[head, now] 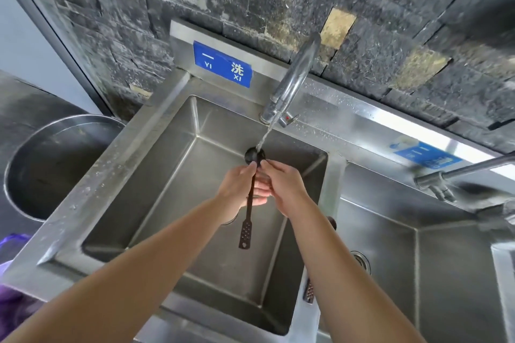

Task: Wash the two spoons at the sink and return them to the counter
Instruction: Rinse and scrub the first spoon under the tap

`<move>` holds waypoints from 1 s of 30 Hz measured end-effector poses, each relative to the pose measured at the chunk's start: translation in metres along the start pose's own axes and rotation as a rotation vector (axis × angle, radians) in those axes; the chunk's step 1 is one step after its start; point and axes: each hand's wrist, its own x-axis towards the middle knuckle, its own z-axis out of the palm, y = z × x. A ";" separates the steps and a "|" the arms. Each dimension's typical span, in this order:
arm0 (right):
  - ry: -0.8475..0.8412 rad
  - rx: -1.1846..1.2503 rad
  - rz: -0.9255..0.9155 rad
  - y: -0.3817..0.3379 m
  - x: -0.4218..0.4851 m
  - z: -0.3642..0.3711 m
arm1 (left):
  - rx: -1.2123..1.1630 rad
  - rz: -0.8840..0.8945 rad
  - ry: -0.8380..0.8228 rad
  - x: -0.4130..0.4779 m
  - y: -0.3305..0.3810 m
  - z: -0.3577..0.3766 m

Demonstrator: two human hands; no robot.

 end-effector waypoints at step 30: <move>0.199 -0.671 -0.223 -0.009 -0.034 -0.021 | 0.128 0.145 -0.291 0.030 0.072 0.003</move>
